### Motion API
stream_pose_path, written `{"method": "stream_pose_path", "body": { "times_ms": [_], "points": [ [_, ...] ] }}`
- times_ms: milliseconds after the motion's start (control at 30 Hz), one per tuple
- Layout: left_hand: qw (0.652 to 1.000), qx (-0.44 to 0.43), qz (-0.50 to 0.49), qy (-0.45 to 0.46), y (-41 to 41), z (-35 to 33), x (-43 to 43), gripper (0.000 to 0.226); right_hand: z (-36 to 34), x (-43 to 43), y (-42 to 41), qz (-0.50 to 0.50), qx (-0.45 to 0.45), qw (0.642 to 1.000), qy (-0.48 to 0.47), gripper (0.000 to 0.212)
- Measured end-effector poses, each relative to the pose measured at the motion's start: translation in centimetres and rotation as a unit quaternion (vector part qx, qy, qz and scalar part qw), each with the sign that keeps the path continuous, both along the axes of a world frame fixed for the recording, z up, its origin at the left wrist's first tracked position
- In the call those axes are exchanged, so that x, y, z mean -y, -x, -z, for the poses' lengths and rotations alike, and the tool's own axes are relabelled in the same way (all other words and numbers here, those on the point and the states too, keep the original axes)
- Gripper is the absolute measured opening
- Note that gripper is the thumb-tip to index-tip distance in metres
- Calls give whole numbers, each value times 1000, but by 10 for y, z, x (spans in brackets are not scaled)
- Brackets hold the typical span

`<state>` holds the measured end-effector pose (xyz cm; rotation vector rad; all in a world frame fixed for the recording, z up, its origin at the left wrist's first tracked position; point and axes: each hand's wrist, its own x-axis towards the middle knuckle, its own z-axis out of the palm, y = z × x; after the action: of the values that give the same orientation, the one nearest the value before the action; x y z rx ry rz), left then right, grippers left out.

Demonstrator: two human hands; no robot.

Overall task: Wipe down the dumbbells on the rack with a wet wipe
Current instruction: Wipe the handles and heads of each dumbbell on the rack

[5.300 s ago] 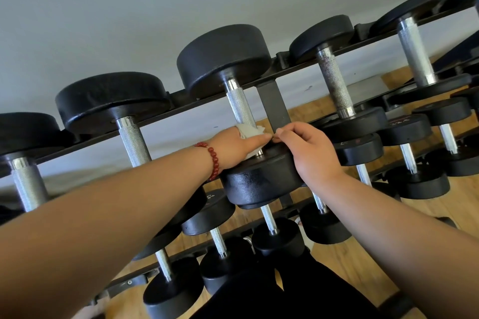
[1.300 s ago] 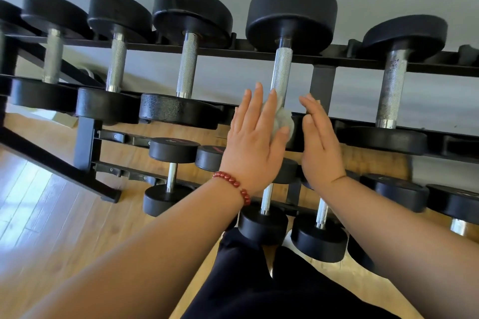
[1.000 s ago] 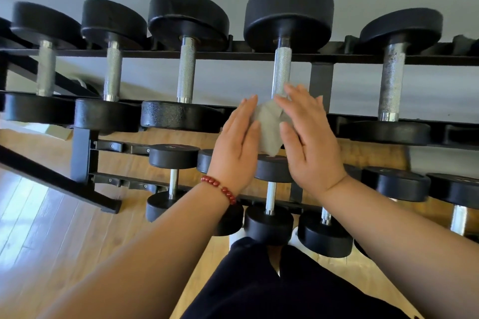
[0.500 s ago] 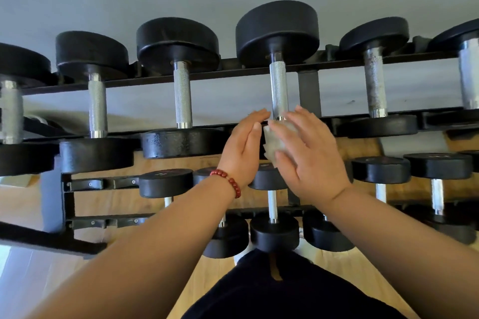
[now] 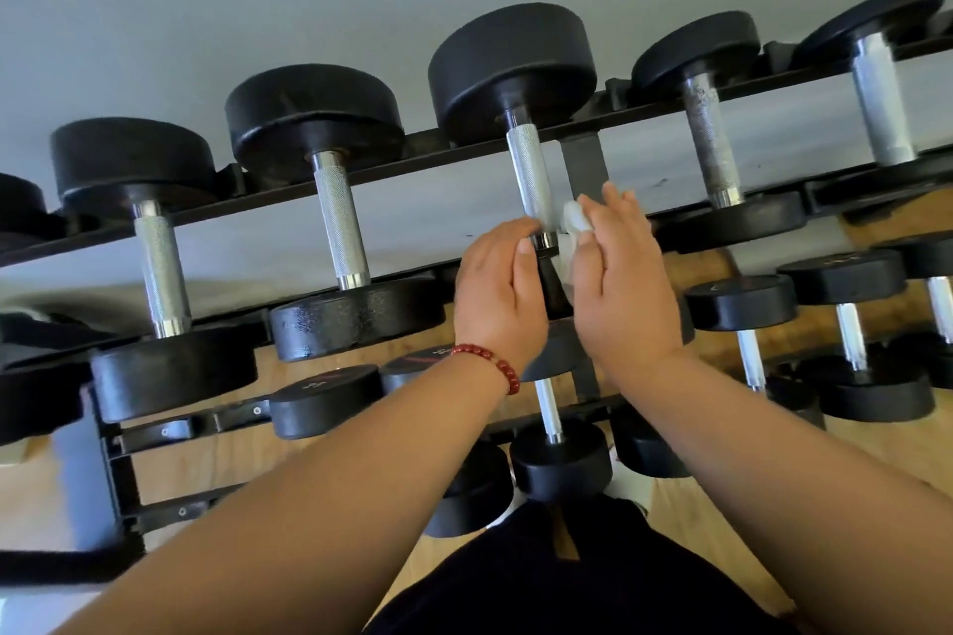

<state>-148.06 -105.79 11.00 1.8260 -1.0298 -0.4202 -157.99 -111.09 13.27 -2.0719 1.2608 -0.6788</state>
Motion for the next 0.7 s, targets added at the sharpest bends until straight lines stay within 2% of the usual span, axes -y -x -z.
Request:
{"method": "stream_pose_path", "body": {
  "times_ms": [133, 333, 433, 567, 633, 700],
  "points": [
    [1000, -4, -1, 1, 0, 0, 0, 54, 11, -30, 13, 7, -6, 1000, 7, 52],
    [1000, -3, 0, -20, 0, -4, -1, 46, 4, -4, 3, 56, 41, 997, -32, 53],
    [1000, -5, 5, -25, -2, -5, 0, 46, 6, -14, 6, 54, 4, 998, -33, 51],
    [998, -5, 32, -48, -4, -11, 1, 45, -2, -7, 4, 39, -63, 997, -3, 66],
    [998, -23, 39, -46, -4, -19, 2, 38, -4, -1, 4, 13, -57, 998, -5, 64],
    [998, -6, 48, -34, -3, -28, 9, 40, -2, 4, 4, 3, -24, 999, -22, 57]
  ]
}}
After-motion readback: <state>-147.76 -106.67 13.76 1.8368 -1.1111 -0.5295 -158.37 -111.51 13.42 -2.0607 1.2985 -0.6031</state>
